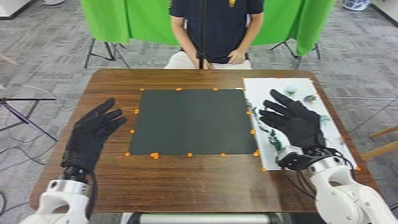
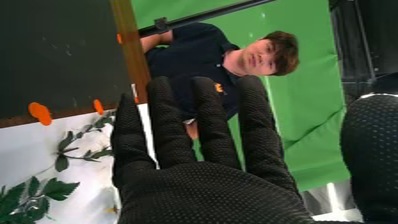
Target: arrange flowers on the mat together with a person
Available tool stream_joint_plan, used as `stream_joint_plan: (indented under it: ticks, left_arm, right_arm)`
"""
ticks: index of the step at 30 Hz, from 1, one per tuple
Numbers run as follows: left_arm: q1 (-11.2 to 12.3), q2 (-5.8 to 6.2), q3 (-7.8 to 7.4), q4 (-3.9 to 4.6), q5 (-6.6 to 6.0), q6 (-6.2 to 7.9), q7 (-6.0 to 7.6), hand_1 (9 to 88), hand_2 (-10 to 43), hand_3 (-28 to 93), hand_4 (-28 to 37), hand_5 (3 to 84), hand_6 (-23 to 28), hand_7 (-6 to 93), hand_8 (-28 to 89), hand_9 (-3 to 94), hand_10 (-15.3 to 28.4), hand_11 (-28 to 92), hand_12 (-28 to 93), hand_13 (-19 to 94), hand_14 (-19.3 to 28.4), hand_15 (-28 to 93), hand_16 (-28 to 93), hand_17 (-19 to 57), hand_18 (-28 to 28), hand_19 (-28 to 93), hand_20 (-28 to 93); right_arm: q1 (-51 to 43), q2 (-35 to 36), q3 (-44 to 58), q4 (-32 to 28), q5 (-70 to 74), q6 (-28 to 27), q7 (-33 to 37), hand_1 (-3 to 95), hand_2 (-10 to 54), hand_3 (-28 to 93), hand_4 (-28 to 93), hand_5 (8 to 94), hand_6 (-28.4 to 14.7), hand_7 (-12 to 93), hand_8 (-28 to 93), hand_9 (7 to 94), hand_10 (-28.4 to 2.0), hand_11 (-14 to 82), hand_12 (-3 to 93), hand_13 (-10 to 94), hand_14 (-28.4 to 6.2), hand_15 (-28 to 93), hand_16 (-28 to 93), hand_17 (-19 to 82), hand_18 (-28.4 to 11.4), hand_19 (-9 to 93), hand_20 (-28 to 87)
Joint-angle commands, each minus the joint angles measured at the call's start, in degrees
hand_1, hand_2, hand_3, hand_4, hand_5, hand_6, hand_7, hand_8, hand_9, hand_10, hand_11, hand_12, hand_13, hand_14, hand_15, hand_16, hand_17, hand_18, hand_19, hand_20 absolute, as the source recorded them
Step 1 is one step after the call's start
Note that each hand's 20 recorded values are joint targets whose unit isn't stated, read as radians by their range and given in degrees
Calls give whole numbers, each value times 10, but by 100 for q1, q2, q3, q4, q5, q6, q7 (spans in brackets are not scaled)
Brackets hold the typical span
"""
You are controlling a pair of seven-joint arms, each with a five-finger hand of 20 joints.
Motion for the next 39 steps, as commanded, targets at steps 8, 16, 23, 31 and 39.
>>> stream_joint_plan:
  ticks: [8, 16, 23, 31, 39]
  left_arm:
    - [61, -60, 0, 3, 39, -60, -60, 243, 57, 775, -272, 383, 68, 136, -100, 345, 183, 246, 84, 247, 241, 414, -61, -108, 234, 423, 99]
    - [41, -60, 0, 6, 46, -53, -55, 243, 58, 776, -272, 384, 67, 138, -100, 346, 182, 247, 84, 247, 240, 415, -61, -108, 234, 421, 99]
    - [0, -78, 9, 27, 39, -58, -77, 242, 55, 779, -271, 384, 67, 139, -100, 345, 181, 248, 84, 245, 241, 417, -63, -108, 233, 420, 98]
    - [10, -74, 13, 23, 56, -68, -48, 242, 53, 783, -273, 386, 69, 138, -99, 346, 181, 248, 84, 244, 242, 417, -64, -108, 233, 420, 98]
    - [16, 13, 37, 17, -7, 1, -7, 241, 54, 784, -274, 387, 70, 139, -99, 345, 181, 249, 83, 243, 242, 417, -64, -109, 233, 420, 98]
  right_arm:
    - [-85, -28, 23, -69, -34, -20, -4, 61, 83, 849, -283, 359, 19, 150, -124, 399, -125, 42, 139, 312, -175, 86, 261, 10, -201, 383, 146]
    - [-37, -9, -1, -55, -35, -8, -6, 62, 83, 848, -283, 358, 19, 149, -122, 398, -126, 42, 140, 312, -175, 86, 261, 10, -201, 383, 146]
    - [-6, -9, -16, -43, -41, -11, -19, 64, 84, 846, -283, 358, 19, 148, -122, 398, -126, 42, 139, 311, -176, 86, 261, 10, -201, 382, 146]
    - [17, -4, -28, -50, -26, 7, -6, 66, 84, 845, -283, 358, 19, 146, -121, 396, -126, 41, 139, 311, -176, 85, 261, 10, -201, 382, 147]
    - [28, -4, -31, -54, -32, 15, -14, 68, 85, 843, -283, 358, 18, 145, -120, 396, -126, 41, 139, 311, -176, 86, 261, 10, -201, 382, 147]
